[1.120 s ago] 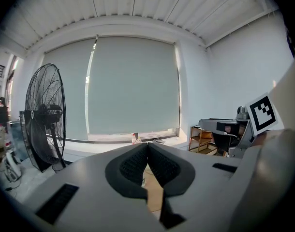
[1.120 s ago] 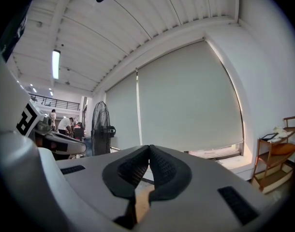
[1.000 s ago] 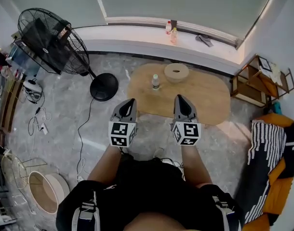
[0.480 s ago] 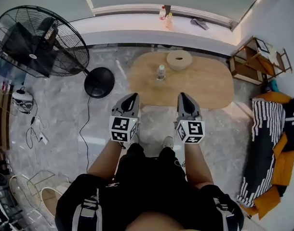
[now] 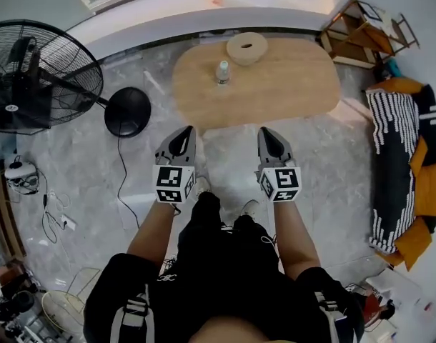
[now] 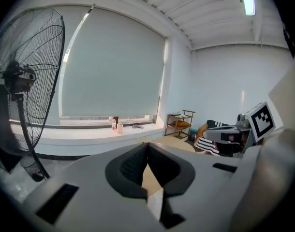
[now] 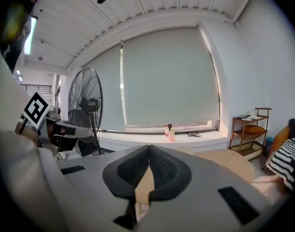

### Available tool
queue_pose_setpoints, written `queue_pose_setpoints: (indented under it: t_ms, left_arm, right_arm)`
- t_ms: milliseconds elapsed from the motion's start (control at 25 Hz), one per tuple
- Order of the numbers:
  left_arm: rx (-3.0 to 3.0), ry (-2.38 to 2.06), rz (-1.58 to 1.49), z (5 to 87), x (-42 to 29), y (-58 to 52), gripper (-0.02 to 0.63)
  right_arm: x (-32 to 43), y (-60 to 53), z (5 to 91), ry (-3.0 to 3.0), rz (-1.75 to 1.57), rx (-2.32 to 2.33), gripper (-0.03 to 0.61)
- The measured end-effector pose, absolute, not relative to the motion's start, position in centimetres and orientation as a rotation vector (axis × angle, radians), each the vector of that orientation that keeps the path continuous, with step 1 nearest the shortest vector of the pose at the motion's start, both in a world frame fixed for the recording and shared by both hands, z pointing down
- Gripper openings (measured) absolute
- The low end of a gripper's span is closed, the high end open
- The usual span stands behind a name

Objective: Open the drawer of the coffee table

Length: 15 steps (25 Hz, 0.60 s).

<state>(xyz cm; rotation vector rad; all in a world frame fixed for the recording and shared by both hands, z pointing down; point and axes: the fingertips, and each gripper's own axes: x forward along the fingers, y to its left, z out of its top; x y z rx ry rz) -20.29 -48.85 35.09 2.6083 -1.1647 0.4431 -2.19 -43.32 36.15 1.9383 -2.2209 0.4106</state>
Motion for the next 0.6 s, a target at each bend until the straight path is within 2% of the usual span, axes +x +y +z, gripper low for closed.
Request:
queue_pose_setpoints:
  t_ms: [320,600]
  left_arm:
    - [2.565,-1.209,0.519,43.8,-16.5,-42.4,0.021]
    - [2.552,-1.302,0.523,57.4,-14.8,-38.7,0.021]
  right_arm:
    - [1.9,-38.4,44.7,-2.253,0.504,1.904,0.017]
    - [5.1,-35.6,59.4,-2.282,0.5,1.88,0.017]
